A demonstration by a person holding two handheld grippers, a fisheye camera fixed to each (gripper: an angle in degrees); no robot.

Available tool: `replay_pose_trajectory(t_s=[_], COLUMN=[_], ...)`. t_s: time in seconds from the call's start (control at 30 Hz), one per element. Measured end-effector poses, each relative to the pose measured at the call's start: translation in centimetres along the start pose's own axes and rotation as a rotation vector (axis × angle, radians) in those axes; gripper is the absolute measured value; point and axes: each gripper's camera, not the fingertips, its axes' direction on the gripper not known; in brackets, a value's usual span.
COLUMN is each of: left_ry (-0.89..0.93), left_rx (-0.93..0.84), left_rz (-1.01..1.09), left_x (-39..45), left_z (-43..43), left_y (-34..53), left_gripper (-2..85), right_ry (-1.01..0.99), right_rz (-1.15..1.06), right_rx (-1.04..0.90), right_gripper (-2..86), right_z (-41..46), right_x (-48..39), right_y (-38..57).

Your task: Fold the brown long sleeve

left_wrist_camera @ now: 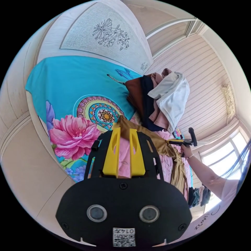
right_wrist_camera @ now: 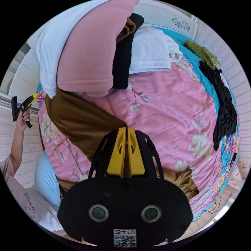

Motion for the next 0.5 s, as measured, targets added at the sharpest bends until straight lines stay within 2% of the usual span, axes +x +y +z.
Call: replay_pose_trajectory(t_s=[0.13,0.23,0.43,0.5], left_ry=[-0.097,-0.141,-0.158,-0.188], left_rx=[-0.069,-0.149,-0.025,-0.047], left_rz=[0.032,0.112,0.187,0.196], left_x=[0.2,0.7,0.5,-0.6], left_z=[6.7,11.3,8.5,9.4], left_y=[0.3,0.7,2.4,3.0], left_gripper=[8.1,3.1,-0.6,-0.6], right_ry=[0.014,-0.013,-0.093,-0.110], right_rz=[-0.010,0.003,-0.007,-0.016], right_rx=[0.000,0.017,0.096,0.097], right_gripper=[0.2,0.3,0.5,0.7], right_z=[-2.1,-4.7,-11.2,-12.4], right_x=[0.5,1.5,3.4,3.5], right_y=[-0.4,-0.7,-1.4,-1.9])
